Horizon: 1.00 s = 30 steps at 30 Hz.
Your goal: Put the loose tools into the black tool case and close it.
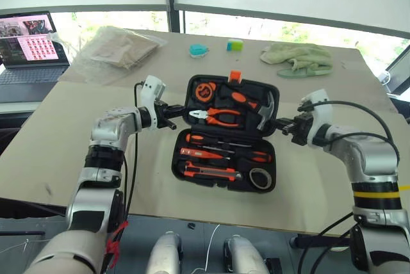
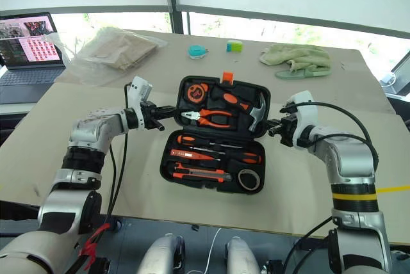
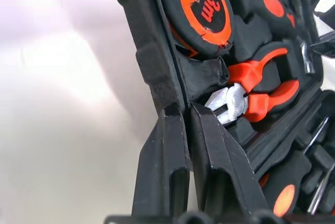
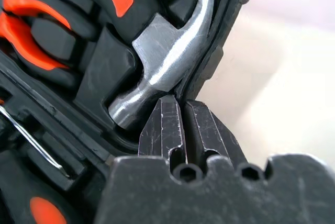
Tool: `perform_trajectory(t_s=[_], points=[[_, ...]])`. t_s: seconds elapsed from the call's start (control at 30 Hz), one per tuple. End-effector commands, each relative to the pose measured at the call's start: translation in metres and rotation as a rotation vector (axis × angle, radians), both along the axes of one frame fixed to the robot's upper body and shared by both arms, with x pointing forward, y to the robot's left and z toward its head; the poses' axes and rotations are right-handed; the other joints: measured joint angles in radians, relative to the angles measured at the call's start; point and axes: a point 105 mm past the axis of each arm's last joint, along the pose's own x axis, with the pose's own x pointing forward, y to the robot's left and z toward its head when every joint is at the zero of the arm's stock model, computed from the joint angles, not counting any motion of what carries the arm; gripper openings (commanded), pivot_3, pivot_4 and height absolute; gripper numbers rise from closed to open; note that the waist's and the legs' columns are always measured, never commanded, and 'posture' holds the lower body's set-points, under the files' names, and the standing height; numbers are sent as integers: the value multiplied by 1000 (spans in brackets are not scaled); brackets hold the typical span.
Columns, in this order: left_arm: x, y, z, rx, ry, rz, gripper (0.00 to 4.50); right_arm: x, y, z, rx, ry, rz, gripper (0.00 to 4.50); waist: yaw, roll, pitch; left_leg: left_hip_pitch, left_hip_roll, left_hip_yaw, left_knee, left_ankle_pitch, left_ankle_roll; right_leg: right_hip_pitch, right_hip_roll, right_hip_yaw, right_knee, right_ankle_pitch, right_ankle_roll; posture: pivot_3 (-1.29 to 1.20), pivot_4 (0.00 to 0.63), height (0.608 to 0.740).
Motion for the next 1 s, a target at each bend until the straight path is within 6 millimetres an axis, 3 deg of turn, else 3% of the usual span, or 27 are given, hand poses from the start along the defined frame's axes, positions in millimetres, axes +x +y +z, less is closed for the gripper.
perform_trajectory(t_s=[0.03,0.17,0.37,0.63,0.7,0.87,0.93,1.0], points=[[-7,-16,19,96,-291,-32,0,-3,-2,26,-175,-277,13,34,1,0,0,0,0,0,0,0,0,0,0,0,0,0,0,0,150,740],[-8,-8,4,201,-425,27,0,-6,-12,21,-268,-397,-23,34,4,0,0,1,0,1,0,0,0,0,0,0,0,0,0,0,150,740],[-14,13,-9,250,-540,135,0,-30,-12,4,-457,-572,50,34,9,0,0,2,0,1,1,0,0,2,0,0,0,0,0,0,150,740],[-33,26,-27,269,-544,165,0,-54,-22,-28,-623,-649,99,34,3,1,0,13,0,2,0,0,0,11,0,2,1,0,0,0,150,740],[-37,32,-31,267,-518,185,739,-63,-21,-30,-656,-678,134,0,1,1,0,17,1,3,-1,0,0,15,0,2,0,0,0,0,150,740],[-51,48,-23,235,-460,209,2511,-85,-23,-16,-644,-707,155,1699,3,1,0,19,1,2,-2,0,0,18,0,2,-2,0,0,0,150,740],[-56,72,-13,193,-360,261,3266,-105,-27,-3,-587,-643,172,2362,6,2,0,19,1,3,-1,0,0,18,-1,2,-1,0,0,0,150,740],[-57,93,-12,197,-248,285,3936,-134,-27,-11,-403,-386,220,3052,5,2,0,20,2,2,-2,0,0,19,-1,1,-1,0,0,0,150,740]])
